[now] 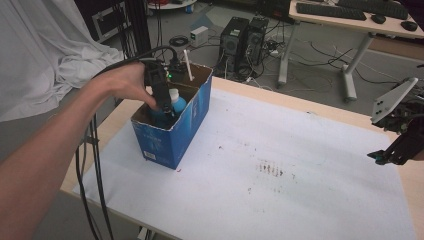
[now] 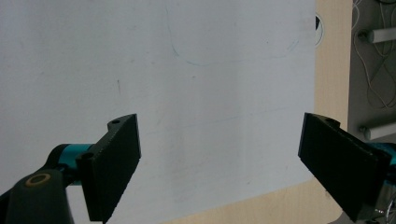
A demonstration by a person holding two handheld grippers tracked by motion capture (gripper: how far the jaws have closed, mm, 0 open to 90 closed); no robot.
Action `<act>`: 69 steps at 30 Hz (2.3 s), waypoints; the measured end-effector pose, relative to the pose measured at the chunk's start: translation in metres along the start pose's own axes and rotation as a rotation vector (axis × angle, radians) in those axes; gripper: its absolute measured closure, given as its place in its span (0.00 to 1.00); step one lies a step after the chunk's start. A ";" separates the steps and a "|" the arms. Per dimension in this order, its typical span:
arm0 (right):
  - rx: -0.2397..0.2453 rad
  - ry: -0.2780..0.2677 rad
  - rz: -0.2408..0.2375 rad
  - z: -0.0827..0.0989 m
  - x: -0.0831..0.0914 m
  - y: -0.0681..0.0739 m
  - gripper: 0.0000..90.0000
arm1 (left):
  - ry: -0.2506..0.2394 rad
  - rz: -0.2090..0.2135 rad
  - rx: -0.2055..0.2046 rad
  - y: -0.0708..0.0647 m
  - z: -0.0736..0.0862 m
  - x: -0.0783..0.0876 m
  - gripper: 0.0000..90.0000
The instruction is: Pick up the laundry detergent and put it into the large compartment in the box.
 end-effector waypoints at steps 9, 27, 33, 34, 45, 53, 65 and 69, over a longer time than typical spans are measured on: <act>-0.001 0.001 -0.003 0.000 -0.001 0.001 0.14 | -0.009 0.003 0.004 0.000 -0.001 0.000 0.33; -0.010 0.002 0.000 0.003 0.002 0.001 0.14 | 0.009 -0.055 -0.005 0.000 -0.007 0.025 0.26; -0.008 0.004 0.003 0.004 0.004 0.000 0.14 | -0.003 -0.068 -0.023 -0.005 -0.014 0.036 0.26; -0.017 0.003 0.004 0.004 0.004 0.001 0.14 | -0.001 -0.075 -0.028 -0.007 -0.015 0.039 0.26; -0.010 -0.002 0.004 0.003 0.004 0.000 0.14 | -0.003 -0.101 -0.173 -0.046 -0.063 0.061 0.26; -0.010 -0.001 0.002 0.001 0.005 0.002 0.14 | -0.007 -0.077 -0.276 -0.073 -0.101 0.050 0.26; -0.023 0.000 0.007 0.004 0.008 0.003 0.14 | 0.048 -0.035 -0.418 -0.106 -0.150 0.003 0.21; -0.019 0.003 0.006 0.004 0.008 0.004 0.14 | 0.082 -0.021 -0.456 -0.115 -0.159 -0.015 0.20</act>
Point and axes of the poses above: each handheld gripper's, and its own axes: x roughly backward along the jaws, z roughly out of its underside, y roughly to its left, the point moved 6 cm from there along -x, roughly forward along the jaws, and after that the axes turned 14 degrees about z, right-handed, at the moved point
